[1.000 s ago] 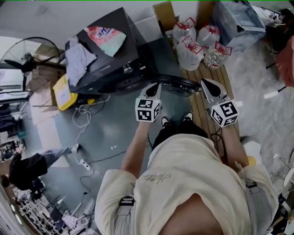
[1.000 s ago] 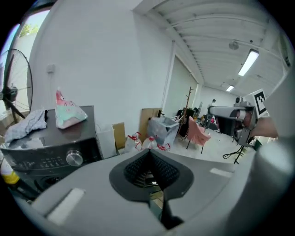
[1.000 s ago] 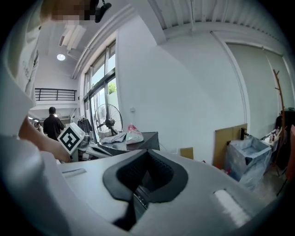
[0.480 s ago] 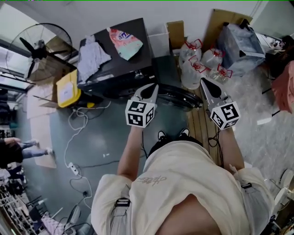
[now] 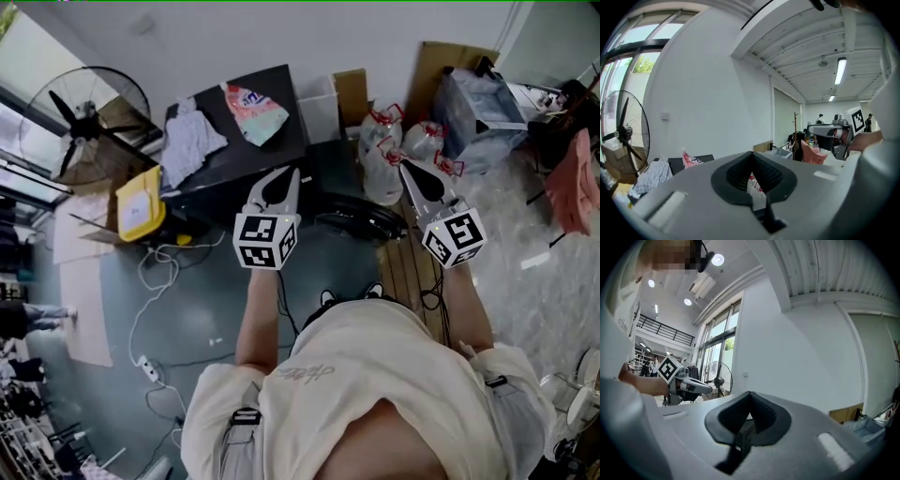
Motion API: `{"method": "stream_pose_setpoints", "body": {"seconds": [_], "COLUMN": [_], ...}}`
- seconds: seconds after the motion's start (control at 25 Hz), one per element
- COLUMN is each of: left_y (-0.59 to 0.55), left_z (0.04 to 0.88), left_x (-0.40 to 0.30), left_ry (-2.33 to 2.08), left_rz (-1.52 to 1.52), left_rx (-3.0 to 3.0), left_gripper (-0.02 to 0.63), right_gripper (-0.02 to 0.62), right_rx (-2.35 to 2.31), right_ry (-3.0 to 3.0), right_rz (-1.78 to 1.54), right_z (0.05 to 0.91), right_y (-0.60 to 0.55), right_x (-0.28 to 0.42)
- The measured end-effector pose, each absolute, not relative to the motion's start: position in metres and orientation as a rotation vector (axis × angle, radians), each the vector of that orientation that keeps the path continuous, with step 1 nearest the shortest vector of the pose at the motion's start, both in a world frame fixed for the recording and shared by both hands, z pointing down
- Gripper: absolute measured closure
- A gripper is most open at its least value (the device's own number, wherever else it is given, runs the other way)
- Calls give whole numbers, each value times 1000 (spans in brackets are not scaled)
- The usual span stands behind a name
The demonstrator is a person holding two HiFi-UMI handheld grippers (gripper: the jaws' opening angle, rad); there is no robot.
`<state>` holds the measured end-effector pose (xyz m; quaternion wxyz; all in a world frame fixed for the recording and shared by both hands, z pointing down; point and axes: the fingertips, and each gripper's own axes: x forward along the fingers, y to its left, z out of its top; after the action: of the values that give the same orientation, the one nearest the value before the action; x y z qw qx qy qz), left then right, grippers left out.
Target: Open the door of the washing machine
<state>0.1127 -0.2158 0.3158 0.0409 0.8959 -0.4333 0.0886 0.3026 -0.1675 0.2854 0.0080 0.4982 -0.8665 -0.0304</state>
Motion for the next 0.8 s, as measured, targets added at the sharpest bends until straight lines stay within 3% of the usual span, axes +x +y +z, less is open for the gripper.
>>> {"method": "stream_pose_setpoints", "body": {"seconds": [0.32, 0.8], "left_y": [-217, -215], "left_z": [278, 273], "left_x": [102, 105], "left_ry": [-1510, -1529], "left_rz": [114, 127], "left_rx": [2739, 2753], "left_gripper": [589, 589], "right_gripper": [595, 595], "right_rx": [1578, 1595], "right_ry": [-2724, -2732], "right_rz": [-128, -124], "right_z": [267, 255], "right_y": [-162, -162], "right_x": [308, 312]}}
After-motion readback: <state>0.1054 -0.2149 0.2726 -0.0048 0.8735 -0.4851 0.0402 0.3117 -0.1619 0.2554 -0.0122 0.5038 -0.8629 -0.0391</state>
